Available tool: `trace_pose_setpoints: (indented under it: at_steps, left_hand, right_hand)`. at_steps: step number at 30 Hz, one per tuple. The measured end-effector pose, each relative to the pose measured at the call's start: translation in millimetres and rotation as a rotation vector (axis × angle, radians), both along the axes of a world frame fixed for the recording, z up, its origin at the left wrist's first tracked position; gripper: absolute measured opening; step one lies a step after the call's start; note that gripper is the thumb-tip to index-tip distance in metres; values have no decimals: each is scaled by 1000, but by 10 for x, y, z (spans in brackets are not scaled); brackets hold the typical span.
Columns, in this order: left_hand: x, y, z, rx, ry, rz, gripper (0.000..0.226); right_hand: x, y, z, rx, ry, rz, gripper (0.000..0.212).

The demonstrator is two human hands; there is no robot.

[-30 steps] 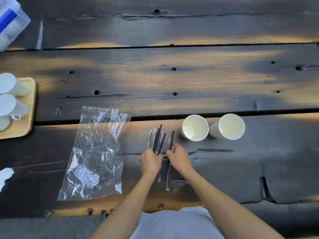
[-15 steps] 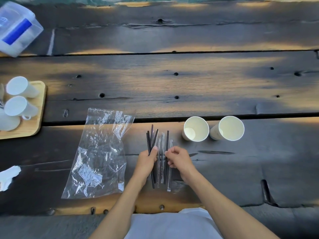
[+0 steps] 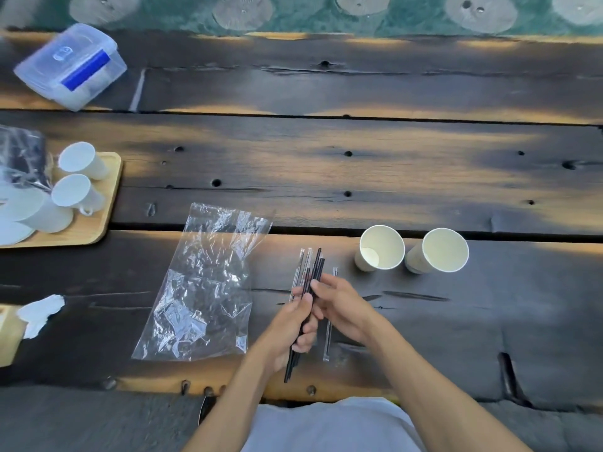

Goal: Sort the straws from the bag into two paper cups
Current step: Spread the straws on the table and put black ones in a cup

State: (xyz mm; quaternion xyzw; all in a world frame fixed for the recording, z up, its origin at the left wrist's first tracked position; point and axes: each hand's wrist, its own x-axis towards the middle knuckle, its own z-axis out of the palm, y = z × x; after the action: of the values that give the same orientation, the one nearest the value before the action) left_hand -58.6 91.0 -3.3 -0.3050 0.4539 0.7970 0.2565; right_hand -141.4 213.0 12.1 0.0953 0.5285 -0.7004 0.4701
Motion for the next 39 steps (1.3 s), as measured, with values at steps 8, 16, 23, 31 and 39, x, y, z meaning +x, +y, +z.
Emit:
trace_pose_setpoints:
  at_steps: [8,16,23,31,39]
  left_hand:
    - [52,78,137,-57,50,-54,53]
    - [-66,215,190,-25,40,197,53]
    - [-206,303,163,-147,26,213,48]
    - [-252,139,-1,-224,-89,321,32]
    - [-244,-2,-138,-268,-166,398,27]
  right_hand:
    - [-146,85,147,-230,33,-328,10]
    - [-33,145,243,-209,132,-383,9]
    - [-115,435,487,-104,220,-290,7]
    - [-513,962,858,-13,448,-841,15]
    - [-732,860,549,389,617,-780,22]
